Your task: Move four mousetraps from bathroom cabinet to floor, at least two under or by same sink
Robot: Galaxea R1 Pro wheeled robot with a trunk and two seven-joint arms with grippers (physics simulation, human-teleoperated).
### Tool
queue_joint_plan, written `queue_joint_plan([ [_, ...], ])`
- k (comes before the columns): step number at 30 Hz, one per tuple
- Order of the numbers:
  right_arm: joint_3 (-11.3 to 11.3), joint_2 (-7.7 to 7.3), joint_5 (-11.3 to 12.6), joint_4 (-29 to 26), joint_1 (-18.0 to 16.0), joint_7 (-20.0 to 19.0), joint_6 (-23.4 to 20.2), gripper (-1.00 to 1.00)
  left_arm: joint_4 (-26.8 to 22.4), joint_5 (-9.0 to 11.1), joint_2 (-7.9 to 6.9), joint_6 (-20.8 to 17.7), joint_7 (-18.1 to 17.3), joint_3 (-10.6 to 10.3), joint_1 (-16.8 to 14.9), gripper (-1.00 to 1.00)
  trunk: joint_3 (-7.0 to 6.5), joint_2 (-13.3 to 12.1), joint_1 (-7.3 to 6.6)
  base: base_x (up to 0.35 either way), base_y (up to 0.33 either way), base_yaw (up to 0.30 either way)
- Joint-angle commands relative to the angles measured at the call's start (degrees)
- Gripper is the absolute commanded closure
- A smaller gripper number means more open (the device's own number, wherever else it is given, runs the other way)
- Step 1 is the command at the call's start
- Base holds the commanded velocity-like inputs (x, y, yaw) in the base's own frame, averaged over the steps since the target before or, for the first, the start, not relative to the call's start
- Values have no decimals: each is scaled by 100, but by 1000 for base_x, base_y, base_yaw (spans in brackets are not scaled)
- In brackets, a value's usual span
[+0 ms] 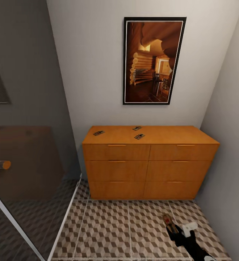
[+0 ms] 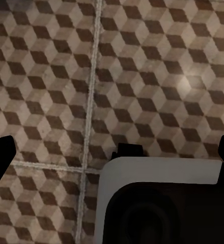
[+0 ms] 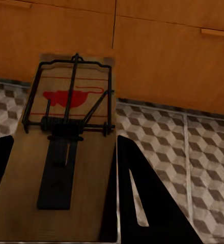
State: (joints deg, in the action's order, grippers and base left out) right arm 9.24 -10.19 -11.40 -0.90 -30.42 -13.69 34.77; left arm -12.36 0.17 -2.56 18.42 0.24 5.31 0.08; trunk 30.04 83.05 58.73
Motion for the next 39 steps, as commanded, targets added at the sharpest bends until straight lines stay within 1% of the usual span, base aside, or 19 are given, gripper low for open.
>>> queue_joint_plan([
  [1, 71, 7, -11, 5, 153, -39, 100, 100, -4, 0, 2, 11, 2, 13, 0, -100, 4, 3, 0, 0, 0, 0],
  [3, 70, 27, -7, 8, 373, -47, 184, 100, -4, 0, 2, 10, 2, 13, 0, -100, 4, 3, 0, 0, 0, 0],
  [4, 71, 76, -1, 9, 604, -49, 319, 100, -4, 0, -2, 8, 2, 13, 0, -100, 4, 3, 0, 0, 0, 0],
  [5, 73, 122, 2, 10, 760, -44, 483, 100, -4, 0, -4, 6, 2, 13, 0, -100, 4, 3, 0, 0, 0, 0],
  [6, 75, 177, 4, 11, 973, -28, 801, 100, -4, 0, -5, 9, 2, 13, 0, -100, 4, 3, 0, 0, 0, 0],
  [8, 76, 241, 5, 11, 1178, -5, 1201, 100, -4, 0, -6, 9, 2, 13, 0, -100, 4, 3, 0, 0, 0, 0],
  [11, 77, 309, 16, 11, 1295, 80, 1442, 100, -4, -4, -5, 11, 2, 13, 0, -100, 4, 3, 0, 0, 0, 0],
  [13, 77, 338, 21, 11, 1335, 312, 1516, 100, -4, -7, -2, 12, 2, 12, 0, -100, 4, 3, 0, 0, 0, 0],
  [16, 77, 363, 23, 11, 1348, 513, 1535, 100, 10, -2, 2, 1, 2, 13, 0, -100, 4, 3, 0, 0, 0, 0],
  [19, 78, 375, 23, 11, 1352, 592, 1539, 100, 8, -12, 13, -9, 7, 28, 0, -100, 4, 3, 0, 0, 0, 0],
  [22, 78, 406, 21, 11, 1354, 618, 1538, 100, -176, -11, 23, -36, 20, 42, 0, -100, 4, 3, 0, 0, 0, 0],
  [24, 78, 426, 21, 11, 1354, 626, 1537, 100, -537, -9, 45, -140, 30, 46, 0, -100, 4, 3, 0, 0, 0, 0],
  [27, 78, 439, 11, 11, 1354, 629, 1534, 100, -1151, -19, 81, -828, 31, 43, 0, -100, 4, 3, 0, 0, 0, 0],
  [31, 78, 442, 7, 11, 1354, 630, 1533, 100, -2507, -13, 95, -2528, 8, 40, 0, -100, 4, 3, 0, 0, 0, 0],
  [32, 78, 443, 7, 11, 1354, 630, 1533, 100, -2674, -12, 96, -2682, 6, 40, 0, -100, 4, 3, 0, 0, 0, 0],
  [33, 78, 441, 6, 10, 1354, 631, 1533, 100, -3121, -8, 97, -3035, 9, 40, 0, -100, 4, 3, 0, 0, 0, 0],
  [36, 78, 444, 7, 10, 1354, 631, 1533, 100, -3970, -2, 100, -3587, 10, 40, 0, -100, 4, 3, 0, 0, 0, 0],
  [37, 78, 442, 7, 10, 1354, 631, 1533, 100, -4311, -1, 101, -3885, 11, 40, 0, -100, 4, 3, 0, 0, 0, 0],
  [39, 78, 441, 6, 11, 1354, 631, 1531, 100, -5087, 0, 105, -4719, 5, 40, 0, -100, 4, 3, 0, 0, 0, 0],
])
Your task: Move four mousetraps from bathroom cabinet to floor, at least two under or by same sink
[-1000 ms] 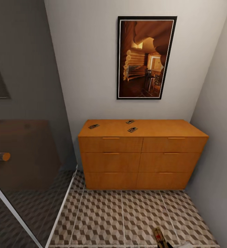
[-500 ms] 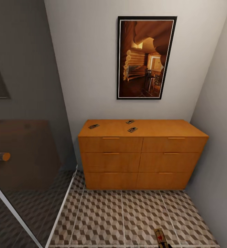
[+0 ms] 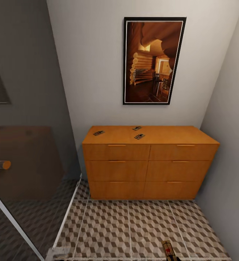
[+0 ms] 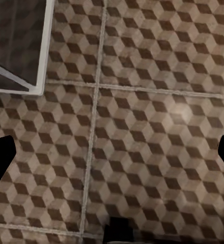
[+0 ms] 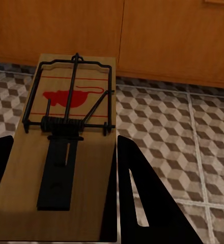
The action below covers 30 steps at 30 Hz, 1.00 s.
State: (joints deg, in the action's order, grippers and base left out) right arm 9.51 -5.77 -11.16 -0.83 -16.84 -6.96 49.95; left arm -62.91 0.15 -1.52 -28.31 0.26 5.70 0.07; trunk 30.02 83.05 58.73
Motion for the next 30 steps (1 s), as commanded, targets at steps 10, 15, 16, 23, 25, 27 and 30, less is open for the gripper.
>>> queue_joint_plan([
  [10, 51, -2, -18, -4, -3, -37, -11, 100, -2519, -13, 2, -2350, 0, -1, -429, -100, 5, 3, 0, 0, 0, 0],
  [15, 58, -9, -18, -5, -3, -34, -11, 100, -2585, 3, 34, -2866, 5, -7, -1199, -100, 5, 3, 0, 0, 0, 0],
  [16, 59, -10, -18, -5, -3, -34, -11, 100, -2585, 6, 72, -2897, 6, -10, -1375, -100, 5, 3, 0, 0, 0, 0],
  [23, 53, 28, -18, -12, -3, -19, -103, 100, -2098, 14, 217, -2979, 33, -16, -3094, -100, 5, 3, 0, 0, 0, 0],
  [25, 57, 26, -22, -13, -3, 0, -178, 100, -1625, 13, 212, -2982, 38, -16, -3725, -100, 5, 3, 0, 0, 0, 0],
  [27, 59, 26, -22, -13, -3, 11, -225, 100, -1217, 7, 207, -2977, 49, -17, -4322, -100, 5, 3, 0, 0, 0, 0],
  [30, 54, 30, -25, -14, -3, 17, -247, 100, -768, -2, 204, -2970, 76, -17, -4971, -100, 5, 3, 0, 0, 0, 0],
])
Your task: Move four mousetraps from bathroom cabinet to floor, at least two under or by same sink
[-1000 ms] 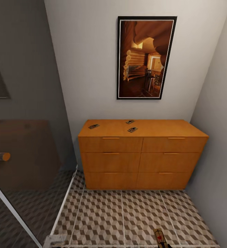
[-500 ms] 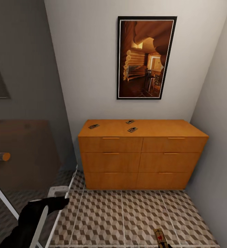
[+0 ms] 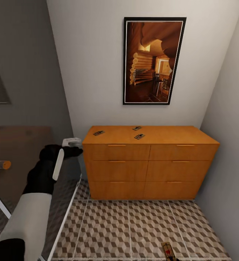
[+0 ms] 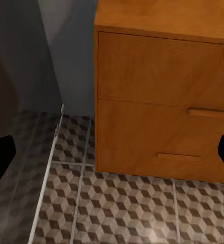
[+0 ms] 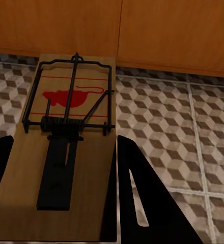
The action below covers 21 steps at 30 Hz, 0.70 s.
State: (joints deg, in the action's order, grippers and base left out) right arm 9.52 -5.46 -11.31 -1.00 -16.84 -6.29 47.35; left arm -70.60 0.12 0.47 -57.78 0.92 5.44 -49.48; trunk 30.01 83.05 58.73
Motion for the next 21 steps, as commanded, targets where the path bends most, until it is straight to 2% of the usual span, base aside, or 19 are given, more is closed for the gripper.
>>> queue_joint_plan([
  [1, 51, -1, -11, 3, -4, -48, 10, 100, 152, -1, 3, -22, 45, 12, -201, -100, 7, 3, 0, 0, 0, 0],
  [4, 50, 0, -11, 3, -4, -47, 5, 100, 360, -3, 8, -23, 227, 14, -474, -100, 7, 3, 0, 0, 0, 0],
  [10, 50, 1, -12, 3, -4, -47, 3, 100, 425, 10, 23, -66, 283, -21, -565, -100, 7, 3, 0, 0, 0, 0],
  [16, 50, 1, -19, 3, -2, -47, 3, 100, -19, 13, -7, -83, 276, -386, -570, -100, 7, 3, 0, 1, 0, 0],
  [21, 50, -1, -20, 3, -2, -47, 5, 100, -113, 14, -12, -85, 277, -442, -569, -100, 7, 3, 0, 140, 0, 0],
])
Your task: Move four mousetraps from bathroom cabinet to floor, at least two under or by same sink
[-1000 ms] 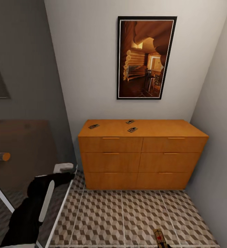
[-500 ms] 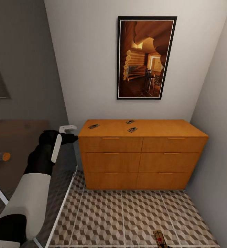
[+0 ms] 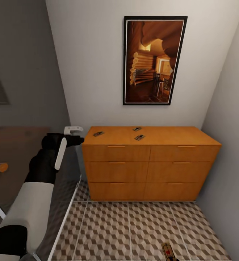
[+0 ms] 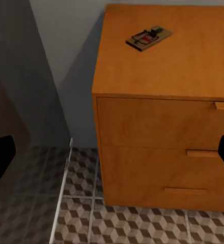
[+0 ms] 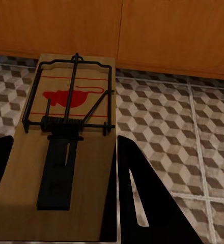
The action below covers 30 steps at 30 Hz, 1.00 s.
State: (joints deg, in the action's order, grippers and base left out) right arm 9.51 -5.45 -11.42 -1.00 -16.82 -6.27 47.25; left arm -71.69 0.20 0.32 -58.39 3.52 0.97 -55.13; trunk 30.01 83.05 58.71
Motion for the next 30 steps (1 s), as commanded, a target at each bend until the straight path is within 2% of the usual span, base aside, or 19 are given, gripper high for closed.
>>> queue_joint_plan([
  [1, 51, -4, -9, 3, -2, -50, 16, 100, -7, 6, 3, -23, 17, 0, -5, -100, 6, 3, 2, 242, 0, 0],
  [6, 51, -2, -10, 3, -1, -50, 20, 100, 2, 6, 3, -23, 16, -43, -4, -100, 6, 3, 2, 287, 0, 0],
  [13, 52, 0, -2, 1, -1, -32, -27, 100, 4, 6, -59, -23, 10, -268, -6, -100, 6, 3, 2, 313, 0, 0],
  [15, 53, 0, -1, 2, -2, -28, -182, 100, 1, 6, -67, -23, 9, -345, -5, -100, 6, 3, 2, 316, 0, 0],
  [17, 56, 0, -1, 0, -2, -30, -588, 100, 0, 6, -81, -23, 9, -439, -6, -100, 6, 3, 2, 316, 0, 0],
  [22, 59, -33, 4, 11, -1, -69, -1358, 100, 43, 11, -92, -23, 8, -523, -7, -100, 6, 3, 2, 317, 0, 0],
  [25, 60, -40, 7, 22, 23, -76, -1490, 100, 89, 9, -93, -22, 8, -549, -7, -100, 6, 3, 2, 316, 0, 0],
  [30, 60, -48, 8, 28, 114, -91, -2035, 100, 116, 6, -167, -15, 8, -736, -7, -100, 6, 3, 2, 201, 0, 0],
])
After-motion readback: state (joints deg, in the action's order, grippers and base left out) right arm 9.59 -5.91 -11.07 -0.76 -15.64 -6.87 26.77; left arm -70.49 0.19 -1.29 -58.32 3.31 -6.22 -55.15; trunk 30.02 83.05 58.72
